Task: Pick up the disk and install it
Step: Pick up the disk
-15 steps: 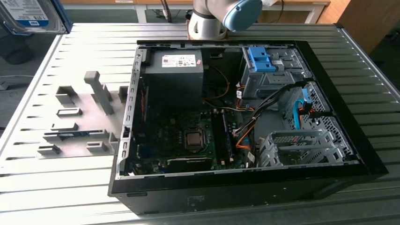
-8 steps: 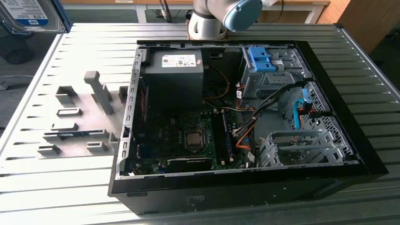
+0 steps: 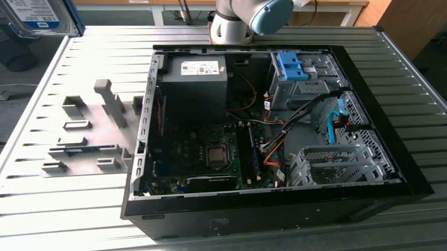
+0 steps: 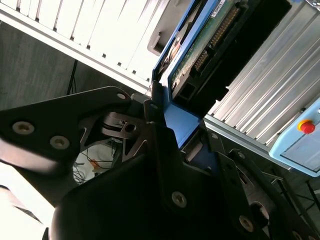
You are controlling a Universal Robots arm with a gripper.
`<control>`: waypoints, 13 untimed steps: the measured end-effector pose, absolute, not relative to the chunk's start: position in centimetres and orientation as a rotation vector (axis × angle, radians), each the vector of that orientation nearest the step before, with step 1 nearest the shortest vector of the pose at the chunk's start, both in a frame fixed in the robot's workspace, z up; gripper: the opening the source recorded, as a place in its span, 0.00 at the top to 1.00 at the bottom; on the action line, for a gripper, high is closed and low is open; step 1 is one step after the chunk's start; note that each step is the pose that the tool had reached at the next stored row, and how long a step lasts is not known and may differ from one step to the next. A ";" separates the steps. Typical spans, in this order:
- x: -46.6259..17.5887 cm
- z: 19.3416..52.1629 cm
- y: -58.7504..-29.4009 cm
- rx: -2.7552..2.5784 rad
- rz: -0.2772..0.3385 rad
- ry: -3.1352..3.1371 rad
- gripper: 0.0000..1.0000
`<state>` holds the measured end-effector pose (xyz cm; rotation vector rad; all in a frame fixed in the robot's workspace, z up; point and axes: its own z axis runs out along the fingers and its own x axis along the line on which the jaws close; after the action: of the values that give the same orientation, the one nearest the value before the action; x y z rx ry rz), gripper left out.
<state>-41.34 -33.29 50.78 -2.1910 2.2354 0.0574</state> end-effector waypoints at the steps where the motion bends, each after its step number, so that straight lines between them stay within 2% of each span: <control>1: -41.1 50.8 -33.3 -2.191 0.057 2.235 0.64; 13: -38.4 50.8 -33.3 -2.191 0.057 2.235 0.64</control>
<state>-38.45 -33.29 50.78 -2.1912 2.2354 0.0575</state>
